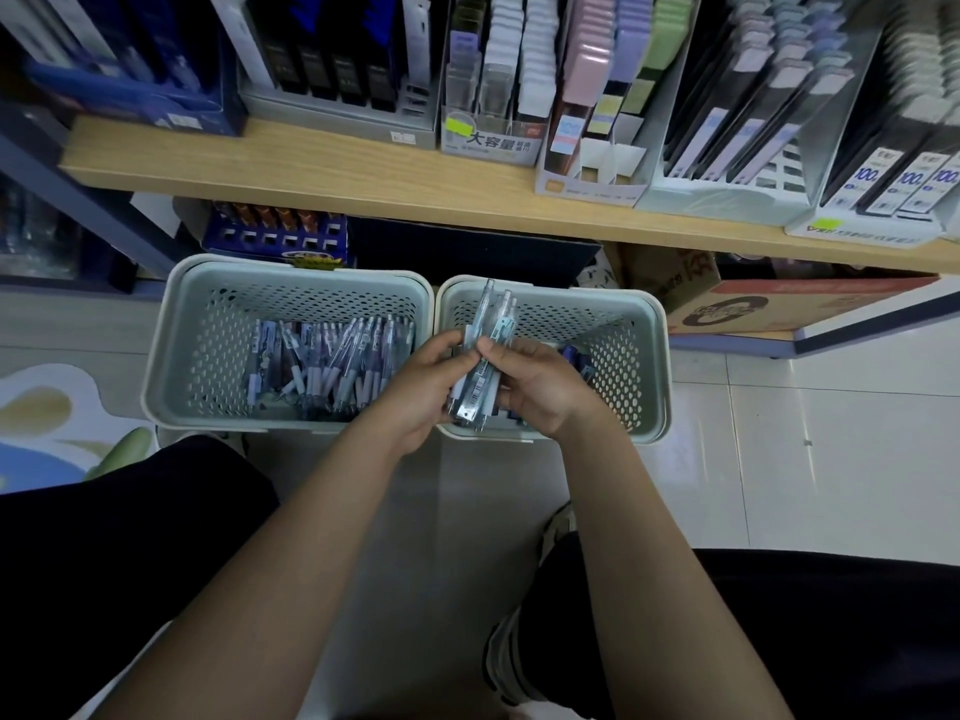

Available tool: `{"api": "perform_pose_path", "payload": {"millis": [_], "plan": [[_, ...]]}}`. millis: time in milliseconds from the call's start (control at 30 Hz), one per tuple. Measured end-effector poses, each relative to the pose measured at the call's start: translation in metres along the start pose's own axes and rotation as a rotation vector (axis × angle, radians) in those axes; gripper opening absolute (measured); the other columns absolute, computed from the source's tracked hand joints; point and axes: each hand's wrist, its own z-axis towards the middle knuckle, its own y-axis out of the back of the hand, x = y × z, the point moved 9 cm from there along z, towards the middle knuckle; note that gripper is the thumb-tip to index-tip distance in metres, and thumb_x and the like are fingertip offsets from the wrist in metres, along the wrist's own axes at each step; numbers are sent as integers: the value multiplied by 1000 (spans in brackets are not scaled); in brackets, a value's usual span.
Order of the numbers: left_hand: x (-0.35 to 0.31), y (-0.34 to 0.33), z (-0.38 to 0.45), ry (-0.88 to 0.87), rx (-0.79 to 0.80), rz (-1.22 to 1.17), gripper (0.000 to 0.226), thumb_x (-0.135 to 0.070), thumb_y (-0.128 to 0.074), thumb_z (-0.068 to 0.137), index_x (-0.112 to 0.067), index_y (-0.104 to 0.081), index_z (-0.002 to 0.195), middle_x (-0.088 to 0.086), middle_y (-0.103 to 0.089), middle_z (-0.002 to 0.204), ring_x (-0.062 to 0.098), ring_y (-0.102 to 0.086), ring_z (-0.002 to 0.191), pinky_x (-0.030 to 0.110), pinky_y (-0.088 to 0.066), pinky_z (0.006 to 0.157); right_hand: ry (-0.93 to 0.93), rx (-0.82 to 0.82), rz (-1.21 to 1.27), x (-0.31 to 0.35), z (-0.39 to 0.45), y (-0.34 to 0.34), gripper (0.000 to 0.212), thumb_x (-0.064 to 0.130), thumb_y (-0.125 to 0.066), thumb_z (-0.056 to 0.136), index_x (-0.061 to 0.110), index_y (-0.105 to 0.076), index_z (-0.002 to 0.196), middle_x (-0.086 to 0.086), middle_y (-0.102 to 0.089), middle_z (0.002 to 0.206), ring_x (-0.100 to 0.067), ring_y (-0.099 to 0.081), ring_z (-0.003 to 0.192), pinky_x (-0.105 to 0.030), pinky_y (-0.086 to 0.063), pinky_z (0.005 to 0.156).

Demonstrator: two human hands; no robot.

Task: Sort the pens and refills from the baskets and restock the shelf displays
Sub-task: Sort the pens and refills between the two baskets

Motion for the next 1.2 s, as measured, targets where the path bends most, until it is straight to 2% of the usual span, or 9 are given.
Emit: {"api": "perform_pose_path", "payload": {"millis": [167,333,433,533,633,733,867,1067,1200], "plan": [[4,-2,5,35,29,-12,29,-34,-63,98,-36,-62,126,4,-65,134,27,-59,127,59,-50,100,31,-112,-30,-2,6,8,41,26,-74,86,1,-66,118,-17,-74,107,-35,-71,102,-57,-53,95],[8,-10,5,79,40,-55,21,-29,-52,104,-30,-63,122,7,-71,120,27,-68,112,58,-53,98,67,-215,-107,-2,7,16,26,29,-77,85,10,-70,102,-8,-76,98,-26,-72,96,-44,-57,92],[11,-7,7,64,26,-21,51,-34,-61,99,-29,-45,148,-8,-46,148,16,-41,138,49,-39,110,61,-225,-165,-4,9,18,39,40,-80,81,10,-69,103,-7,-76,99,-24,-71,100,-44,-56,93],[11,-7,10,2,52,33,62,-29,-62,99,-28,-33,154,1,-33,160,15,-37,136,40,-37,96,65,-197,-171,0,6,14,23,40,-71,89,19,-63,95,2,-71,96,-15,-68,98,-28,-53,81],[11,-4,12,-18,34,45,71,-29,-68,95,-30,-30,155,5,-29,162,21,-35,142,39,-37,94,30,-147,-213,-1,5,10,33,49,-60,95,16,-61,100,-1,-68,98,-16,-66,94,-35,-55,87],[5,1,8,-18,-14,5,80,-43,-79,83,-32,-39,151,3,-38,158,25,-43,139,42,-42,94,12,-86,-142,-3,5,8,22,29,-54,103,9,-63,98,-5,-70,89,-23,-68,90,-39,-57,80],[15,9,18,-11,-15,-9,95,-61,-85,52,-31,-55,138,2,-60,140,27,-60,124,59,-48,101,40,-93,-50,-2,7,14,14,15,-57,101,4,-65,104,-6,-73,87,-25,-70,84,-40,-59,74],[3,7,8,9,-24,23,62,-41,-82,75,-29,-62,132,0,-67,130,22,-64,117,52,-51,96,20,-123,-36,-1,7,20,18,22,-66,96,5,-63,99,-6,-73,82,-25,-72,81,-40,-56,73],[1,6,5,6,-65,15,72,-37,-86,75,-28,-54,140,-4,-59,135,23,-59,123,55,-46,104,38,-132,-44,-2,7,17,12,18,-64,97,7,-64,97,-7,-71,80,-29,-67,81,-46,-53,80]]}}
